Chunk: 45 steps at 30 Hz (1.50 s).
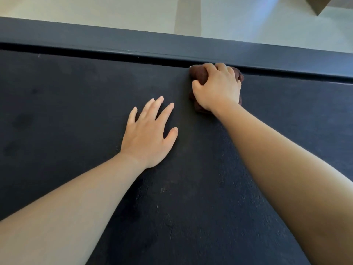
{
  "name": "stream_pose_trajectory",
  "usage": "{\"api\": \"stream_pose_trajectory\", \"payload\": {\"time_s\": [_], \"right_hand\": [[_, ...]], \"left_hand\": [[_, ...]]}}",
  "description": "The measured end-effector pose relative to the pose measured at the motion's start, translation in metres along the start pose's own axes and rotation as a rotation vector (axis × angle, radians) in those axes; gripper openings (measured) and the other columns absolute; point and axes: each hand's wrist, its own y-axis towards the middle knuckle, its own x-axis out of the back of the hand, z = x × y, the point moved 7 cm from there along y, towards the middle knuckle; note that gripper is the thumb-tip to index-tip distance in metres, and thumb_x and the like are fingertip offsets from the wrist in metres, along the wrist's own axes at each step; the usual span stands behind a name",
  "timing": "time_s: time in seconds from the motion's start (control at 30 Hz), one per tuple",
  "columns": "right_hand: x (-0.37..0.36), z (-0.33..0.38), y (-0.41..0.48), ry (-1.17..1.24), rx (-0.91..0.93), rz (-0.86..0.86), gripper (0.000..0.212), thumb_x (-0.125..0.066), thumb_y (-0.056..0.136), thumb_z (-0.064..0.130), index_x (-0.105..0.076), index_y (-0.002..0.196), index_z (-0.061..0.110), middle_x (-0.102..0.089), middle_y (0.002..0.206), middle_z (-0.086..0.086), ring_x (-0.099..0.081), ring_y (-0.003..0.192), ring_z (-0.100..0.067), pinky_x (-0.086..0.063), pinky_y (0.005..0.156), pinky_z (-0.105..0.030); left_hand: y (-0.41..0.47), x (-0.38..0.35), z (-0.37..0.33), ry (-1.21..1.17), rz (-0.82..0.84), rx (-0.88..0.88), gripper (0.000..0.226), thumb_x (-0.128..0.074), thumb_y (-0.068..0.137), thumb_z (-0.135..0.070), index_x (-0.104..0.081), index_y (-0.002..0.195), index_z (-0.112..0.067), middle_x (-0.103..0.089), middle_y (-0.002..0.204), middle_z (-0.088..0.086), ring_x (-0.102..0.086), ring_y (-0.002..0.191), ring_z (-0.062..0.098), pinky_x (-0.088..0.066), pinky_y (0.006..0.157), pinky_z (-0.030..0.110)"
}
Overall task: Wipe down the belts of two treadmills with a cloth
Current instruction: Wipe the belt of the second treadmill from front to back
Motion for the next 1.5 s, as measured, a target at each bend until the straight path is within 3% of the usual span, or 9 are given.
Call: {"api": "stream_pose_trajectory", "payload": {"time_s": [0.23,0.4,0.6,0.77,1.03,1.23,1.5], "right_hand": [[0.004,0.001,-0.034,-0.044,0.053,0.026,0.055,-0.046,0.088,0.046,-0.044,0.14,0.03,-0.042,0.144,-0.002,-0.033,0.134,-0.026,-0.036,0.104,-0.048],[0.011,0.003,-0.127,-0.051,0.054,0.014,0.055,-0.048,0.087,0.046,-0.043,0.14,0.033,-0.042,0.144,0.001,-0.032,0.135,-0.024,-0.037,0.104,-0.049],[0.019,0.019,-0.257,-0.043,0.021,-0.008,0.055,-0.046,0.08,0.048,-0.051,0.133,0.033,-0.046,0.141,0.005,-0.036,0.133,-0.021,-0.037,0.103,-0.049],[0.022,0.038,-0.342,-0.032,0.001,-0.008,0.059,-0.04,0.077,0.05,-0.052,0.132,0.032,-0.047,0.14,0.005,-0.038,0.133,-0.022,-0.038,0.103,-0.05],[0.016,0.029,-0.28,-0.004,-0.047,0.031,0.054,-0.049,0.086,0.049,-0.045,0.138,0.034,-0.039,0.147,0.003,-0.026,0.139,-0.022,-0.027,0.11,-0.052],[0.006,0.03,-0.243,-0.002,-0.05,0.029,0.054,-0.048,0.088,0.048,-0.044,0.138,0.029,-0.034,0.151,-0.004,-0.025,0.14,-0.028,-0.025,0.11,-0.057],[0.009,0.055,-0.275,0.02,0.133,0.106,0.056,-0.05,0.088,0.049,-0.042,0.14,0.029,-0.031,0.153,-0.004,-0.023,0.141,-0.027,-0.025,0.11,-0.056]], "left_hand": [[0.002,0.001,0.002,-0.03,-0.017,0.001,0.058,-0.03,0.095,-0.048,-0.018,0.149,-0.031,-0.008,0.159,-0.005,-0.002,0.146,0.013,-0.001,0.117,0.044],[-0.013,0.007,0.006,-0.094,-0.07,-0.035,0.053,-0.035,0.097,-0.04,-0.029,0.146,-0.022,-0.02,0.157,-0.001,-0.012,0.145,0.017,-0.007,0.117,0.041],[-0.085,0.009,0.019,-0.071,-0.038,-0.141,0.053,-0.033,0.098,-0.037,-0.027,0.148,-0.02,-0.018,0.157,0.001,-0.012,0.145,0.02,-0.01,0.116,0.041],[-0.094,0.01,0.018,-0.094,-0.045,-0.138,0.052,-0.034,0.097,-0.035,-0.03,0.146,-0.019,-0.021,0.157,0.003,-0.014,0.145,0.021,-0.01,0.116,0.044],[-0.098,0.015,0.02,-0.129,-0.08,-0.131,0.048,-0.038,0.097,-0.03,-0.038,0.143,-0.018,-0.028,0.154,0.004,-0.019,0.144,0.021,-0.014,0.116,0.042],[-0.161,0.021,0.031,-0.05,0.055,-0.127,0.05,-0.034,0.1,-0.031,-0.027,0.148,-0.021,-0.018,0.158,0.0,-0.012,0.146,0.019,-0.012,0.118,0.041],[-0.206,0.029,0.065,0.017,0.056,0.039,0.055,-0.035,0.099,-0.038,-0.022,0.149,-0.02,-0.014,0.158,-0.002,-0.011,0.146,0.018,-0.014,0.118,0.042]]}}
